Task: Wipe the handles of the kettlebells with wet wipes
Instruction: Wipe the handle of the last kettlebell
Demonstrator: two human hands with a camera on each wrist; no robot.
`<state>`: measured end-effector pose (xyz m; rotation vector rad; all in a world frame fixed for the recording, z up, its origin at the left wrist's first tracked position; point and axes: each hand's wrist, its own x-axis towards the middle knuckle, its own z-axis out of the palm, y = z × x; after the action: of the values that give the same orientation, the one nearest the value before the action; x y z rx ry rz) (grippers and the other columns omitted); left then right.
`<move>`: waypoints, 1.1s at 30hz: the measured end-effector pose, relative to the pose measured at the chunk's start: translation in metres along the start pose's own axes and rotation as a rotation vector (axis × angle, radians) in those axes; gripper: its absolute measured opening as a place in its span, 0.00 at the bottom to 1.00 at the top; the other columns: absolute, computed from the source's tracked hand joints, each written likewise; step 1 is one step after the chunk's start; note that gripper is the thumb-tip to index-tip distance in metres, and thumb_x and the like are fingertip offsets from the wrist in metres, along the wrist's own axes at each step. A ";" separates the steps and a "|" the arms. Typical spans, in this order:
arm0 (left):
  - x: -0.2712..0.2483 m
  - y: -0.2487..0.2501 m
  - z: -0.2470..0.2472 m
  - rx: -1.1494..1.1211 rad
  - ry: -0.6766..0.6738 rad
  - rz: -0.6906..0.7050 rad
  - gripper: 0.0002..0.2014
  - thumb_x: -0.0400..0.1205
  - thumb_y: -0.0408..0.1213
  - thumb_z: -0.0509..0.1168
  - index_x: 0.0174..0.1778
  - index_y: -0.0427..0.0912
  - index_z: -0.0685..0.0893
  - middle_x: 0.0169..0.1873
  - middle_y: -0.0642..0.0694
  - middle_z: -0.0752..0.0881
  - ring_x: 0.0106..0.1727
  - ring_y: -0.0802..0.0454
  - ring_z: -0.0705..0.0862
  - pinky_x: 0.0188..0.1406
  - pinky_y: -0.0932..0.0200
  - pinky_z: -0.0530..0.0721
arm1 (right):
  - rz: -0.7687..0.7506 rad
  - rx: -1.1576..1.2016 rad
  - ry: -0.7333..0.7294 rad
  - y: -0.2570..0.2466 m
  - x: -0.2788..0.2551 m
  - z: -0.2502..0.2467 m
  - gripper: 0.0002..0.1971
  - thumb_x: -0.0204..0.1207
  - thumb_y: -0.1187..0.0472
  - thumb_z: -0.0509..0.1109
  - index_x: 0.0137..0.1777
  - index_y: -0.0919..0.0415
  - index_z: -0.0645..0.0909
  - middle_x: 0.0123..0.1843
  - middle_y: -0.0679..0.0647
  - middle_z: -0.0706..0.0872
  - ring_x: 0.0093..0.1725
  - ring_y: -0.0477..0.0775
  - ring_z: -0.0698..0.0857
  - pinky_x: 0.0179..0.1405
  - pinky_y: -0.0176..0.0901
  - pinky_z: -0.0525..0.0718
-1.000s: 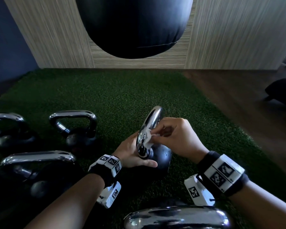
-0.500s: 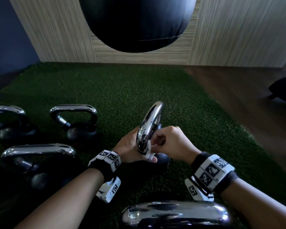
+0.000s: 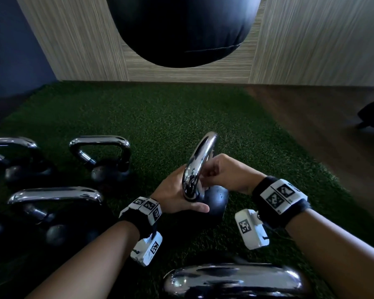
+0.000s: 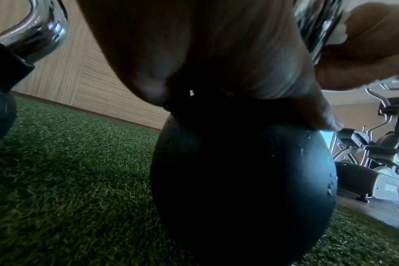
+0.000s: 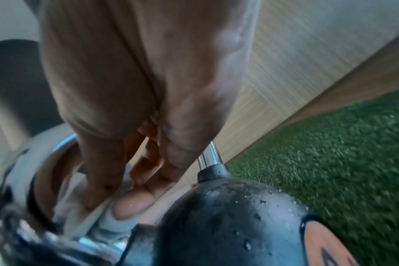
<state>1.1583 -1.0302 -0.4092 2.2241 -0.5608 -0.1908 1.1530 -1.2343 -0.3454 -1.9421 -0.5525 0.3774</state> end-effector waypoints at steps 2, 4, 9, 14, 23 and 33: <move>0.000 0.000 0.000 -0.013 -0.003 -0.013 0.26 0.57 0.53 0.91 0.42 0.60 0.82 0.45 0.68 0.90 0.51 0.70 0.88 0.60 0.65 0.83 | -0.011 -0.040 0.005 0.003 0.003 0.001 0.08 0.76 0.73 0.78 0.54 0.69 0.91 0.52 0.68 0.94 0.46 0.56 0.89 0.51 0.53 0.88; -0.001 0.002 0.000 -0.037 -0.009 -0.008 0.24 0.59 0.47 0.91 0.40 0.59 0.82 0.39 0.70 0.89 0.46 0.72 0.87 0.53 0.72 0.81 | -0.008 -0.006 -0.012 0.005 0.005 0.000 0.09 0.76 0.74 0.78 0.55 0.72 0.90 0.53 0.71 0.93 0.48 0.57 0.89 0.52 0.53 0.89; -0.002 0.000 0.003 -0.077 0.001 0.041 0.29 0.60 0.43 0.91 0.49 0.63 0.82 0.44 0.73 0.87 0.48 0.73 0.86 0.51 0.75 0.81 | 0.056 0.511 -0.067 0.009 -0.004 -0.005 0.10 0.77 0.73 0.75 0.56 0.77 0.85 0.54 0.73 0.91 0.49 0.60 0.91 0.54 0.45 0.91; 0.000 -0.001 0.003 -0.068 0.019 0.030 0.43 0.57 0.51 0.91 0.65 0.68 0.77 0.55 0.74 0.85 0.59 0.78 0.82 0.58 0.80 0.76 | 0.067 1.027 0.148 0.014 -0.001 0.002 0.12 0.73 0.74 0.70 0.57 0.73 0.83 0.48 0.64 0.93 0.46 0.56 0.94 0.47 0.39 0.92; 0.002 -0.005 0.005 -0.125 0.007 0.041 0.38 0.56 0.50 0.92 0.60 0.65 0.80 0.45 0.60 0.88 0.46 0.69 0.86 0.54 0.68 0.81 | 0.060 1.051 0.519 0.010 0.007 0.004 0.05 0.73 0.80 0.70 0.44 0.73 0.84 0.40 0.66 0.92 0.36 0.58 0.93 0.42 0.42 0.94; 0.000 0.001 -0.001 -0.094 0.014 0.032 0.48 0.57 0.52 0.91 0.72 0.63 0.75 0.62 0.65 0.85 0.63 0.77 0.81 0.61 0.80 0.76 | 0.156 0.270 1.046 0.003 0.021 0.001 0.10 0.64 0.72 0.85 0.38 0.59 0.88 0.36 0.54 0.93 0.34 0.53 0.94 0.35 0.53 0.95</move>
<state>1.1583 -1.0302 -0.4084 2.1230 -0.5678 -0.1819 1.1705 -1.2229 -0.3486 -1.6368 0.3200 -0.4553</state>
